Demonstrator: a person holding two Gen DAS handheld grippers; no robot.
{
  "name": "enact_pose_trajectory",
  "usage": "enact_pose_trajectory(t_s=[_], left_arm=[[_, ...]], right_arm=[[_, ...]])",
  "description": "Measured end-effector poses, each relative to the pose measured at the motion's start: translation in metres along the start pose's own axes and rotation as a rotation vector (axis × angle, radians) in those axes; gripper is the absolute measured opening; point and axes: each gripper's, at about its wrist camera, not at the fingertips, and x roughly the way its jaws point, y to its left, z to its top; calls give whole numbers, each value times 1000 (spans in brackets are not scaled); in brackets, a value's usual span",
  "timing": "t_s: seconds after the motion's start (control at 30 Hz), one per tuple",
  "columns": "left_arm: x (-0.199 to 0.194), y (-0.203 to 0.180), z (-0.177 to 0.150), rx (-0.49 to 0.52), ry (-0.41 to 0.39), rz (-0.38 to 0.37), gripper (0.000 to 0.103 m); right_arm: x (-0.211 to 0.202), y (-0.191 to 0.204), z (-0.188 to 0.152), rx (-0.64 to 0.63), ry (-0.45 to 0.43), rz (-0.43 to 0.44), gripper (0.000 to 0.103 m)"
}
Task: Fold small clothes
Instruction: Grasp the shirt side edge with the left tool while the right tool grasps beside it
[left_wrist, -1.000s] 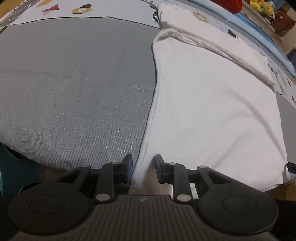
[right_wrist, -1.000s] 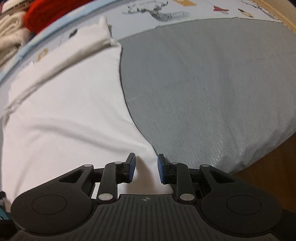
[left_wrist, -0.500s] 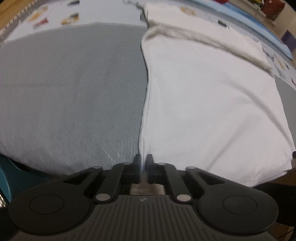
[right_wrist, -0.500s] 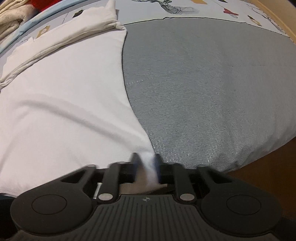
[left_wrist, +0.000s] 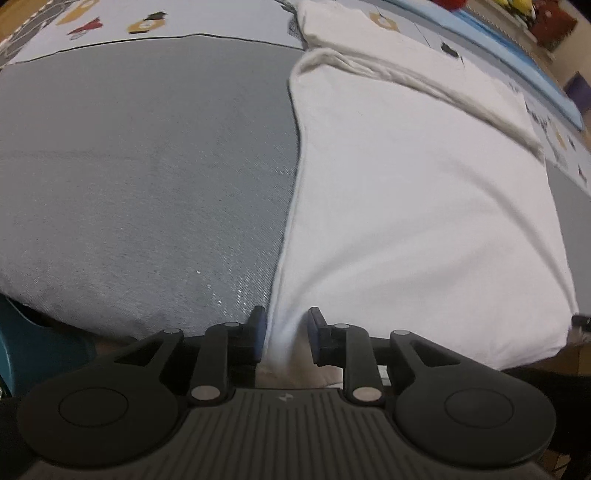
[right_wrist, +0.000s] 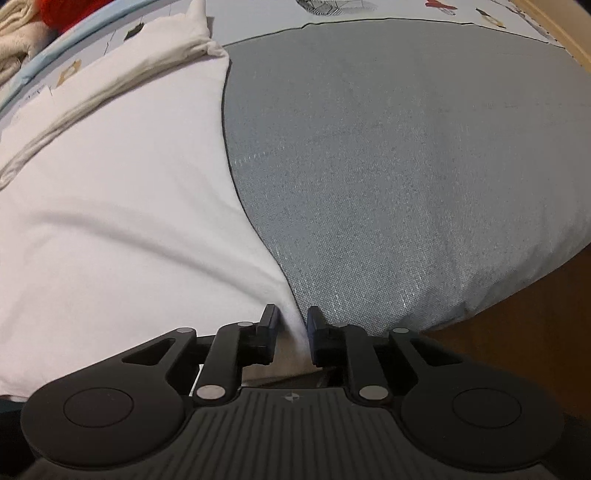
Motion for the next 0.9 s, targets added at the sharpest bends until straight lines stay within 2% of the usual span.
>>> enact_pose_trajectory(t_s=[0.13,0.17,0.2,0.23,0.33,0.43,0.5,0.9], left_arm=[[6,-10,0,56,-6,31,25],[6,-10,-2,60,-13,32,13],[4,-11,-2,62,-26,34,6],[1,-11,-2,64,-45,34,6],[-7,-10,-3,64,-74,26,6],[1,-7,-3,49,-27,12,8],[6,-9,-3,49,2,10,14],[7,-11,-4,64,1,13,15]], right_arm=[[-1,5,0,-41,-6,-14,18],[-2,6,-1,-49,-9,-11,16],[-2,6,1,-47,-13,1,11],[-5,4,2,-31,-24,23,5],[-14,0,0,0,-51,59,5],[-6,-2,0,5,-9,33,7],[-2,0,0,-14,5,22,12],[-5,7,-1,-71,-4,21,12]])
